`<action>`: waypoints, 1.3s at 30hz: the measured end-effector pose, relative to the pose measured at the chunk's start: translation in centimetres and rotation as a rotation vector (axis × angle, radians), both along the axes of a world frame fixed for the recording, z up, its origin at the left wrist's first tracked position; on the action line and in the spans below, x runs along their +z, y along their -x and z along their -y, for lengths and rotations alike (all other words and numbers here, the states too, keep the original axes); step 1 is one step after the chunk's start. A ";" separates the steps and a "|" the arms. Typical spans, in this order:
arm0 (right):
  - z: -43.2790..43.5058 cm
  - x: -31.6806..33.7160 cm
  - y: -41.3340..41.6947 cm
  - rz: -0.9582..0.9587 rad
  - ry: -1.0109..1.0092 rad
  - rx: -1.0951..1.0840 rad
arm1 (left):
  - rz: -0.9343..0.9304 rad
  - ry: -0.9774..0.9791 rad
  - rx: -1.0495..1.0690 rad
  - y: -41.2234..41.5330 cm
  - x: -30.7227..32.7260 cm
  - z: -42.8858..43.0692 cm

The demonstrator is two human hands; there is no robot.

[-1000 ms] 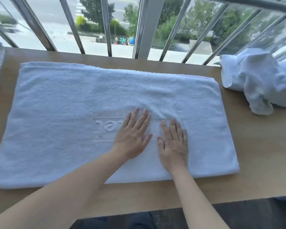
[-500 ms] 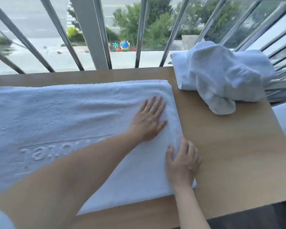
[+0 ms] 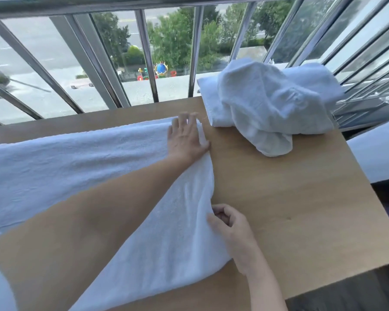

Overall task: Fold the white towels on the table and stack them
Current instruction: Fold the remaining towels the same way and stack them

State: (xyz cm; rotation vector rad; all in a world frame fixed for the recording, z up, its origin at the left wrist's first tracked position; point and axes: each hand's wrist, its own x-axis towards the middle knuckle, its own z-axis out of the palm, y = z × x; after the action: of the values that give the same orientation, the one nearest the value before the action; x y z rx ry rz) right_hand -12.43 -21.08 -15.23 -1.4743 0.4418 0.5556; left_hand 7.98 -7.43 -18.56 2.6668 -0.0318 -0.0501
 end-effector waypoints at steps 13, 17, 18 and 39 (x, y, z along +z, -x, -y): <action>-7.0 0.7 -3.3 -0.090 -0.324 0.256 | -0.262 0.285 0.129 -1.1 2.7 -2.6; -8.7 1.1 -3.6 -0.092 -0.333 0.326 | -0.206 0.488 0.189 -0.8 4.1 -6.5; -9.4 1.4 -3.8 -0.095 -0.322 0.348 | -0.206 0.543 0.216 -0.6 4.5 -7.8; -44.5 9.8 1.8 -0.011 -0.291 0.945 | 0.263 1.002 0.499 16.1 16.5 -49.8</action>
State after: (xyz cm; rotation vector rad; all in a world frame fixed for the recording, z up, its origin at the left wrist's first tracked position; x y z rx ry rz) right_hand -14.25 23.46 -5.44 -1.3360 -0.3646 1.3067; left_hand -8.08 42.41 -2.09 1.6047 0.4116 0.3764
